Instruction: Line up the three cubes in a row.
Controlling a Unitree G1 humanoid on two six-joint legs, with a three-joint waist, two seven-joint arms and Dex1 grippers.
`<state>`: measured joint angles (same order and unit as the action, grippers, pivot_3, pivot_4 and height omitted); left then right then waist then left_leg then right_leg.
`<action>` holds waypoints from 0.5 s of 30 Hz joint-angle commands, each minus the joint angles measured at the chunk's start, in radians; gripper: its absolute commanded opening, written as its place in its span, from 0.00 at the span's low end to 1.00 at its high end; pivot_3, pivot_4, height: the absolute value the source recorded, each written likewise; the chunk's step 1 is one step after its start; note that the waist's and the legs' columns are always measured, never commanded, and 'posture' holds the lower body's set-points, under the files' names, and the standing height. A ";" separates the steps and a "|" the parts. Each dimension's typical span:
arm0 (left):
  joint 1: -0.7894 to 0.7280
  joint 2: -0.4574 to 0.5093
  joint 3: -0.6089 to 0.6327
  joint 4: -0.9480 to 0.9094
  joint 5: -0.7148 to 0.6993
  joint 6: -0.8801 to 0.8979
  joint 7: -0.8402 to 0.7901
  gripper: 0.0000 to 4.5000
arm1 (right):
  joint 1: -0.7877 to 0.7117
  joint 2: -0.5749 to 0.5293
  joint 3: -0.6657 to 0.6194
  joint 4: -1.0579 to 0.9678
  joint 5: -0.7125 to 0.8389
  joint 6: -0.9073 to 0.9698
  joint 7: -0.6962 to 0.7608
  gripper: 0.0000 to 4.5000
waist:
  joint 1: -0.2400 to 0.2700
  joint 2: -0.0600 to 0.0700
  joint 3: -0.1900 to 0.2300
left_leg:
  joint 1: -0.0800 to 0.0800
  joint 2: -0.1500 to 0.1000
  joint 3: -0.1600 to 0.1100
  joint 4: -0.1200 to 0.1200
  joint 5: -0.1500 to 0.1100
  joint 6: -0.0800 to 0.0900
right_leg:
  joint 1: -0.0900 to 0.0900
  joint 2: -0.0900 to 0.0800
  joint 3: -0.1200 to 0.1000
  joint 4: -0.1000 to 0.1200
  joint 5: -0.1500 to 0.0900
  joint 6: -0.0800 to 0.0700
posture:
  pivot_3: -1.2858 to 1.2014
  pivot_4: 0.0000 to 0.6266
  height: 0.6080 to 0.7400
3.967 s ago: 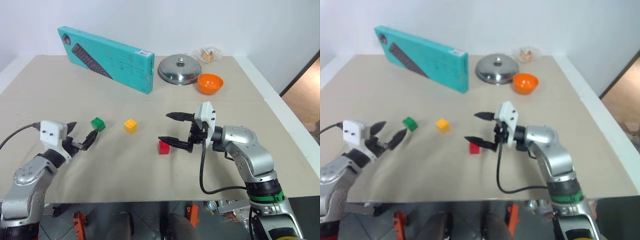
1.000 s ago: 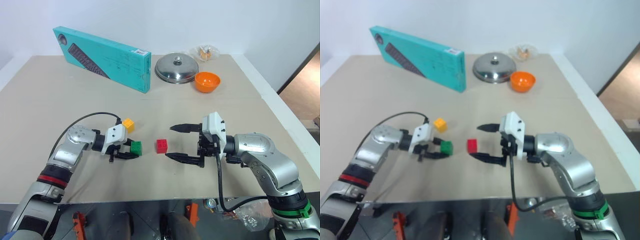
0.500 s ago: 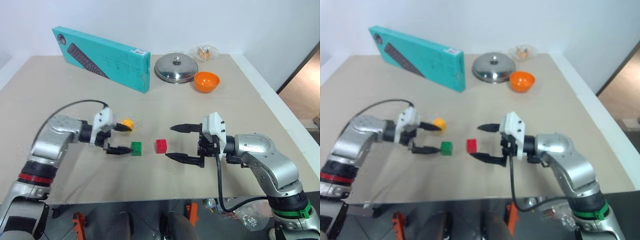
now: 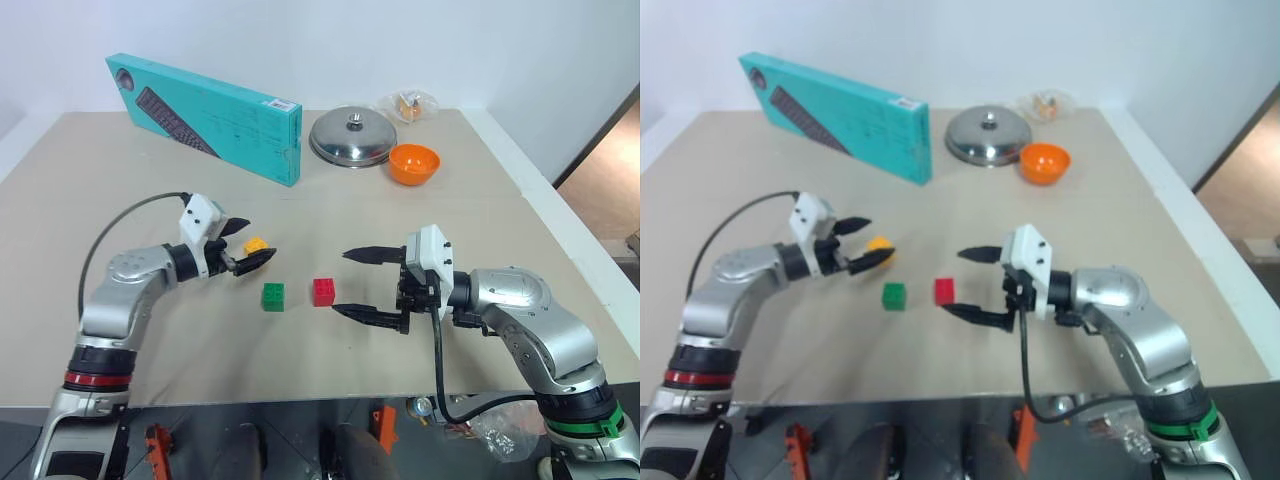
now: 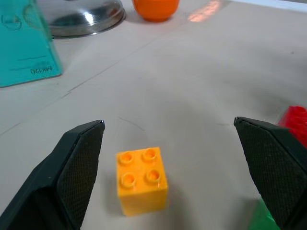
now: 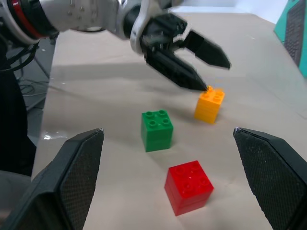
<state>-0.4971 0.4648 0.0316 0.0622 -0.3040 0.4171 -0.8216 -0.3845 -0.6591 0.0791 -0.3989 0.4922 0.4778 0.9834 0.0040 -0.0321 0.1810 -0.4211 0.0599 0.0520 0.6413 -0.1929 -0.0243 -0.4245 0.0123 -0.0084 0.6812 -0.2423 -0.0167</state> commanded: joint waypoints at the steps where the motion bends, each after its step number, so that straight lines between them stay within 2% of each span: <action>1: -0.029 -0.013 -0.009 0.050 0.040 -0.061 0.044 0.99 | -0.015 -0.005 -0.016 -0.006 -0.005 -0.025 0.003 1.00 | 0.000 0.000 0.000 | 0.000 0.000 0.000 0.000 0.000 0.000 | 0.000 0.000 0.000 0.000 0.000 0.000 | 0.52 0.24 1.00; 12: -0.061 -0.051 -0.055 0.207 0.098 -0.113 0.070 0.99 | 0.005 -0.008 -0.020 -0.017 -0.009 -0.028 -0.011 1.00 | 0.001 0.000 0.000 | 0.000 -0.001 0.000 0.000 0.000 0.000 | 0.000 -0.001 0.000 0.000 0.000 0.000 | 0.52 0.24 1.00; 13: -0.066 -0.057 -0.061 0.222 0.106 -0.120 0.074 0.87 | 0.005 -0.009 -0.021 -0.016 -0.009 -0.028 -0.011 1.00 | 0.001 0.000 0.000 | 0.000 -0.001 0.000 0.000 0.000 0.000 | 0.000 -0.001 0.000 0.000 0.000 0.000 | 0.52 0.24 1.00; 15: -0.074 -0.065 -0.067 0.242 0.116 -0.126 0.078 0.73 | 0.003 -0.010 -0.022 -0.014 -0.009 -0.027 -0.011 1.00 | 0.001 0.000 0.000 | 0.000 -0.001 0.000 0.000 0.000 0.000 | 0.000 -0.001 0.000 0.000 0.000 0.000 | 0.52 0.24 1.00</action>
<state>-0.5402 0.4000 -0.0390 0.3065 -0.1947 0.3169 -0.7499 -0.3728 -0.6594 0.0790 -0.3895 0.4830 0.4637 0.9758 0.0048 -0.0324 0.1809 -0.4216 0.0589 0.0520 0.6414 -0.1929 -0.0243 -0.4245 0.0118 -0.0085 0.6811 -0.2420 -0.0165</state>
